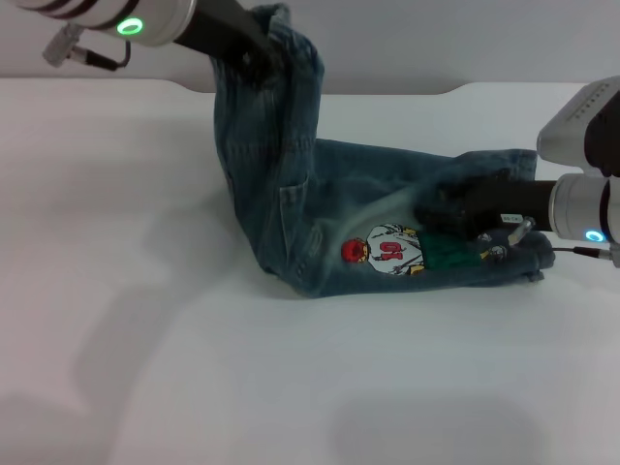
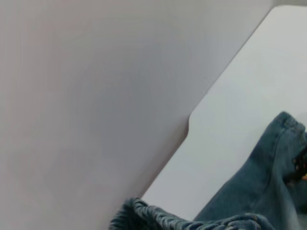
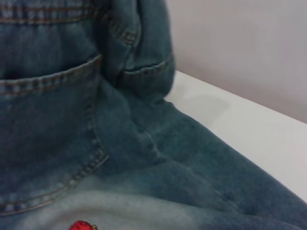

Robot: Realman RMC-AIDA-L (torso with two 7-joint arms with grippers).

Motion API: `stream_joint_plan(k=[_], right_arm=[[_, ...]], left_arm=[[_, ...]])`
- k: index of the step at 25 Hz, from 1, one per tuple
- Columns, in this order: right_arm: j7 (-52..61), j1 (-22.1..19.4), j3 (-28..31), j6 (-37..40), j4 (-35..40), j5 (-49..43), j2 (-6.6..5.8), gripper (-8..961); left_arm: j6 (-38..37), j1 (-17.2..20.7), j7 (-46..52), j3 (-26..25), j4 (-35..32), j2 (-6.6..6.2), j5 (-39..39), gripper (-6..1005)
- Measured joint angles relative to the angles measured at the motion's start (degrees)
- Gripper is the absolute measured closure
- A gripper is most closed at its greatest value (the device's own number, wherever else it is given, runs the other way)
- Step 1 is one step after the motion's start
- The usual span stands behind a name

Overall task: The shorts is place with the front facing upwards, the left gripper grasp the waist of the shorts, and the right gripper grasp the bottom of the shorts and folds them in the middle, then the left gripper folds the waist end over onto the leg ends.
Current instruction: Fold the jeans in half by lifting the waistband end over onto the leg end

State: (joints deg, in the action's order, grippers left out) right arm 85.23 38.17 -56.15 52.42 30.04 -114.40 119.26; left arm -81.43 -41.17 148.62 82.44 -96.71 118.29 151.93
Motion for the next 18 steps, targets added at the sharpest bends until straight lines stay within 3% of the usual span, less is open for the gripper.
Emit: stream_joint_plan(k=[5,12,18], right_arm=[[-1.8,-1.7,-0.4,3.4,2.0,1.9,0.0,449],[-10.6,-6.5,-0.5,8.3,6.3,12.9,-0.15,449],[-20.7,-7.5,-0.5,7.8,3.8,20.1,-0.07,449]], left_arm=[[0.0,-0.1,0.0,-0.2,0.1,-0.12,0.0,937],[0.2,-0.1,-0.1,0.1,0.4,-0.08,-0.1,936],[0.3,-0.4,-0.1,0.2,0.6,-0.03,-0.1,935]])
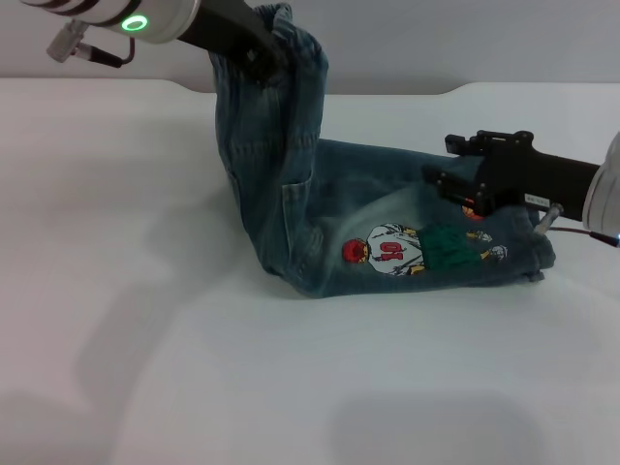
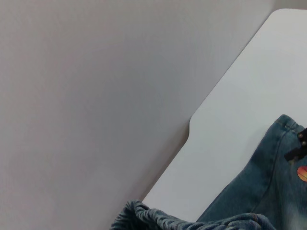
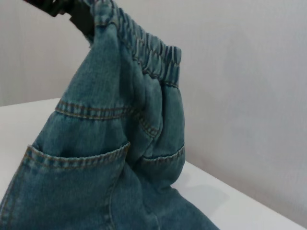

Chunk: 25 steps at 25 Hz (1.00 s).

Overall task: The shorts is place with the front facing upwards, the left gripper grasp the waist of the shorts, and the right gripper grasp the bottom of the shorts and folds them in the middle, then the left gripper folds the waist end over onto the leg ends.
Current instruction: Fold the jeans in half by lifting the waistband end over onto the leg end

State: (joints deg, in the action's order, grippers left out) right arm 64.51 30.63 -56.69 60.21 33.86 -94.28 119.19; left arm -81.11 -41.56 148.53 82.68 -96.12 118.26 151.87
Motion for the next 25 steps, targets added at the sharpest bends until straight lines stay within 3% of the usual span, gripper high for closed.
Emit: stream_joint_plan(k=[10,25], right_arm=[[-0.6,4.4,-5.1,-8.4,-5.7,0.7,0.01,449],[6.0,7.1,-15.5,-7.6,-6.6,2.3,0.32,449]], left_arm=[[1.3,-0.7,0.0,1.6,-0.3,0.12,-2.3,933],[3.9,-3.7,0.1,4.6,-4.0,0.3,-6.5,931]])
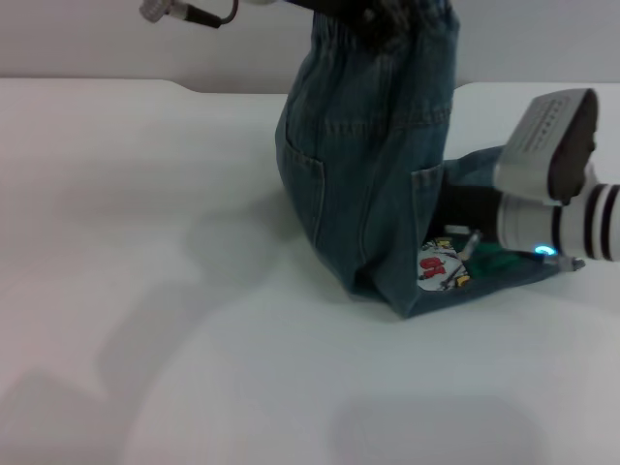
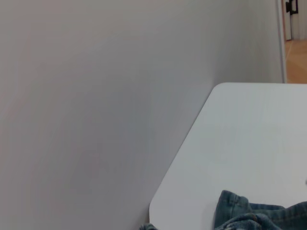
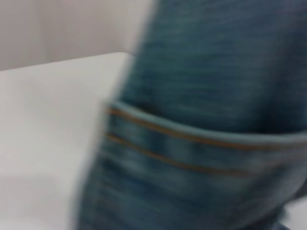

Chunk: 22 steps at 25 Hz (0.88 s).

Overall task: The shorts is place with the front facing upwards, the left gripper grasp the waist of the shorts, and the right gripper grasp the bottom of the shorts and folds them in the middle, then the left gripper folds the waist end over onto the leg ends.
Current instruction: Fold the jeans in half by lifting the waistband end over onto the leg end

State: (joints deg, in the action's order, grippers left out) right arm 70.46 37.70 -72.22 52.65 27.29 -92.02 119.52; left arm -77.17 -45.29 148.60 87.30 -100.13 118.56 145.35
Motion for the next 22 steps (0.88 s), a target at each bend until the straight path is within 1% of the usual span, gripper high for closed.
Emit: stream_joint_plan(k=[4,10,16,22], right_arm=[[0.8,0.1,-6.7,0.5,0.9,5.1,-0.05,449],[3.3,0.1,-12.2,1.4,3.4,6.1,-0.05,449],[4.6,0.4,-14.4,2.3,5.2,6.2,0.0,449],[5.2,1.1,-14.7,2.7,5.3,6.3,0.01,449]], left_arm=[[0.2,-0.1,0.0,0.4,-0.2,0.0,0.0,930],[0.3,-0.1,-0.1,0.5,-0.1,0.0,0.0,929],[0.5,0.3,-0.5,0.6,0.3,0.0,0.0,928],[0.5,0.5,-0.6,1.1,0.4,-0.05,0.1,927]])
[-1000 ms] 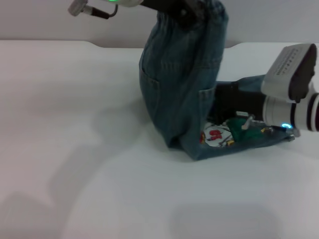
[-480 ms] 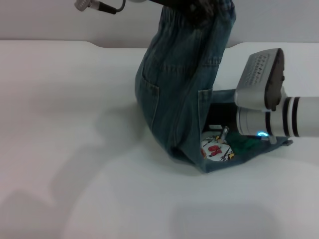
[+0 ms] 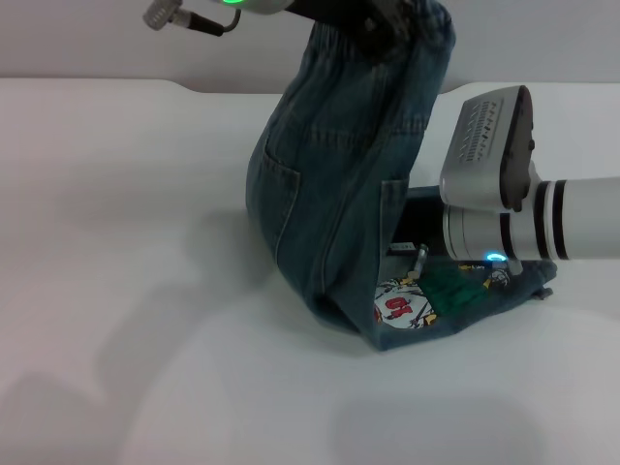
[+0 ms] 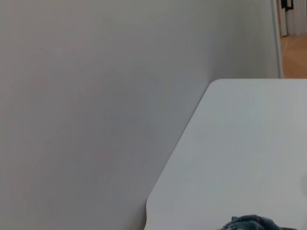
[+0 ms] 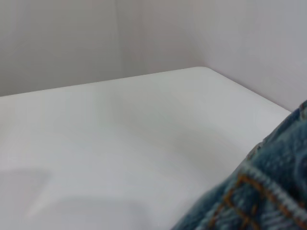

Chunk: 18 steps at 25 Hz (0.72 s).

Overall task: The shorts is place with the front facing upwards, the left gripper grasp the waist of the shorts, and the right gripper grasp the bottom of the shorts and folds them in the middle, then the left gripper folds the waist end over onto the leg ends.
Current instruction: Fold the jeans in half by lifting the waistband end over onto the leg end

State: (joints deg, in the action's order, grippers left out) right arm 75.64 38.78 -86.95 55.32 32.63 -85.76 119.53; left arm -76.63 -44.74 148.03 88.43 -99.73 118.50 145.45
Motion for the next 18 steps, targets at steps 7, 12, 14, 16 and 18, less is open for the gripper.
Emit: stream_joint_plan(k=[7,12,14,16,18], right_arm=[[0.0,-0.8,0.0,-0.2,-0.7,0.0,-0.2,449],[0.7,-2.4,0.0,-0.2,-0.9,-0.5,-0.42,449],[0.8,-3.9,0.4,-0.3,-0.8,-0.6,-0.52,449],[0.8,-5.2,1.0,-0.8,-0.4,-0.6,-0.64,449],[0.6,-6.3,2.2,-1.6,0.0,-0.5,-0.76,449]], left_arm=[[0.0,0.5,0.0,0.3,0.1,-0.14,0.3,926],[0.0,1.1,0.0,0.3,0.1,-0.28,0.4,925],[0.0,1.5,0.0,0.2,0.1,-0.32,0.4,925],[0.0,1.7,0.0,0.1,0.1,-0.32,0.4,925],[0.0,1.9,0.0,0.1,0.1,-0.33,0.4,924]])
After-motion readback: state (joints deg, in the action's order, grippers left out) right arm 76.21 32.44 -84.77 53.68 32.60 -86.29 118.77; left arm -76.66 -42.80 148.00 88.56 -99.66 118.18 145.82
